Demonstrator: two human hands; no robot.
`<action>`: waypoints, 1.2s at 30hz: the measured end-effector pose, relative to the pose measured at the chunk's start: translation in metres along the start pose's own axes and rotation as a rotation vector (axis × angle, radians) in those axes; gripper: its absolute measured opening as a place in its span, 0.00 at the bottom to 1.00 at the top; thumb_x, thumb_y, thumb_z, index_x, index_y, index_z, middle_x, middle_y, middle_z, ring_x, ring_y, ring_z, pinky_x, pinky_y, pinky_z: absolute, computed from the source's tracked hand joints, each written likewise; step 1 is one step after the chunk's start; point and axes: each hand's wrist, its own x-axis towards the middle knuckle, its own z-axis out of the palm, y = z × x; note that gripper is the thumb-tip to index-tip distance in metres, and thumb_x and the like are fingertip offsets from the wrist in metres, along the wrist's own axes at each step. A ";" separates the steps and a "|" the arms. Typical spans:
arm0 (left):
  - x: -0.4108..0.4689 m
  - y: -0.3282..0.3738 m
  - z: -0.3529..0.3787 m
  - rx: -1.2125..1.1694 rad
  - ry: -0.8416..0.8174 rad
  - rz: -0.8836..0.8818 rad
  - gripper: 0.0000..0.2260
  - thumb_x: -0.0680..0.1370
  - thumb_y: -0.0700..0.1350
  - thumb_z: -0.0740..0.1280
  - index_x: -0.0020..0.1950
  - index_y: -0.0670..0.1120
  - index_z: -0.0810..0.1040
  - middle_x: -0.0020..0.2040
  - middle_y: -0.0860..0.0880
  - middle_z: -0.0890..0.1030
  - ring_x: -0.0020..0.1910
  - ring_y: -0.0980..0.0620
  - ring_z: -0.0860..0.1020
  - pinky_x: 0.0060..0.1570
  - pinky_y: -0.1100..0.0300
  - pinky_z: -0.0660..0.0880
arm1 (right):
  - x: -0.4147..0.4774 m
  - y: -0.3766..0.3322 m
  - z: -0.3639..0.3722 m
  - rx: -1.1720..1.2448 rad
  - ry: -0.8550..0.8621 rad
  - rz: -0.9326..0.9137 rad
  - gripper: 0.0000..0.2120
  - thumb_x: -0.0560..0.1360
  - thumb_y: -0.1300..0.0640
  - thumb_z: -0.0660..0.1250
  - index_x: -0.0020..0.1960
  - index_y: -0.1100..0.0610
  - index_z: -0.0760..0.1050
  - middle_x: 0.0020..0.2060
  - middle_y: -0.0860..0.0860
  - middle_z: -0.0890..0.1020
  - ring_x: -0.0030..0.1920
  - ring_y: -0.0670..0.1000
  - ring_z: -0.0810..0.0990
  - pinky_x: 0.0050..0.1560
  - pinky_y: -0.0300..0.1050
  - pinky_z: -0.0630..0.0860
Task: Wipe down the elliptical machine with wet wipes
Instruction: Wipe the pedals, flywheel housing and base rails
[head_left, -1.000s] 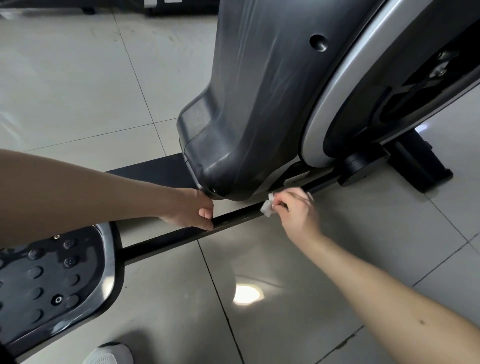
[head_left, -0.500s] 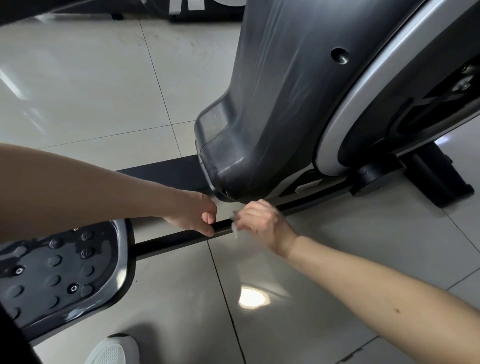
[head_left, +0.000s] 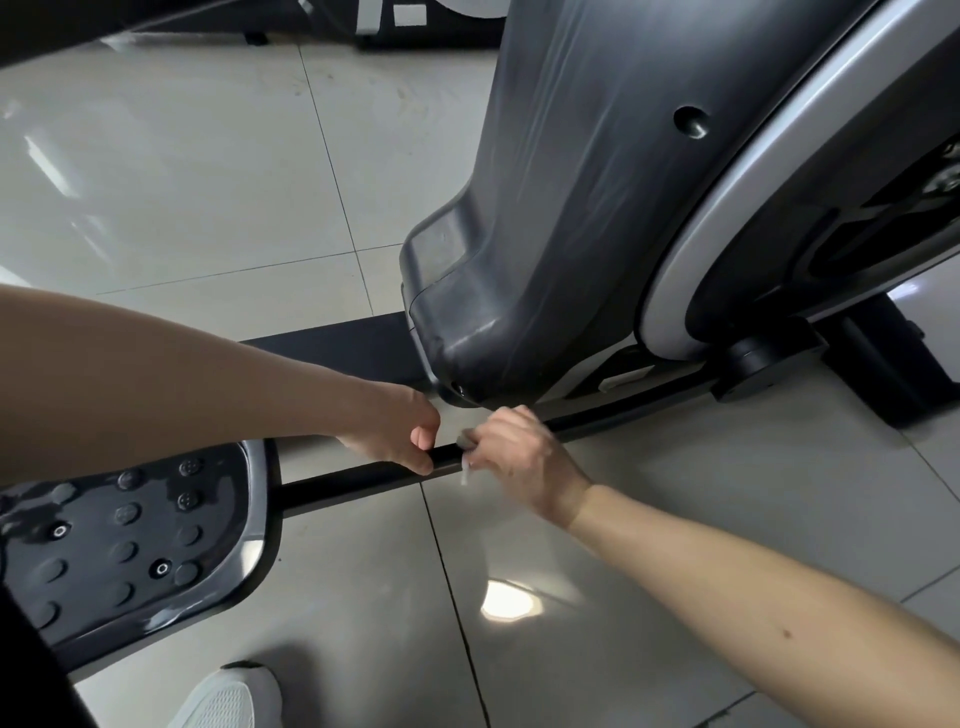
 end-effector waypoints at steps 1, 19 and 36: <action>0.001 0.000 -0.001 -0.004 -0.002 0.002 0.16 0.79 0.61 0.66 0.62 0.53 0.77 0.53 0.57 0.76 0.53 0.52 0.77 0.57 0.54 0.76 | -0.004 0.006 -0.006 0.000 0.002 0.003 0.07 0.77 0.64 0.74 0.40 0.58 0.82 0.43 0.54 0.83 0.43 0.54 0.79 0.45 0.48 0.70; 0.001 0.003 -0.005 -0.036 -0.007 -0.009 0.10 0.79 0.59 0.68 0.54 0.55 0.76 0.54 0.56 0.76 0.54 0.51 0.77 0.57 0.53 0.77 | -0.041 0.031 -0.025 -0.215 -0.113 0.284 0.08 0.73 0.58 0.72 0.38 0.48 0.77 0.48 0.48 0.79 0.51 0.58 0.76 0.49 0.42 0.59; 0.007 0.002 -0.009 -0.004 -0.031 -0.001 0.16 0.76 0.62 0.70 0.57 0.53 0.82 0.54 0.54 0.81 0.54 0.54 0.78 0.53 0.56 0.77 | -0.027 -0.054 0.039 0.236 0.496 1.212 0.02 0.74 0.61 0.73 0.44 0.56 0.83 0.42 0.46 0.81 0.43 0.49 0.83 0.45 0.54 0.81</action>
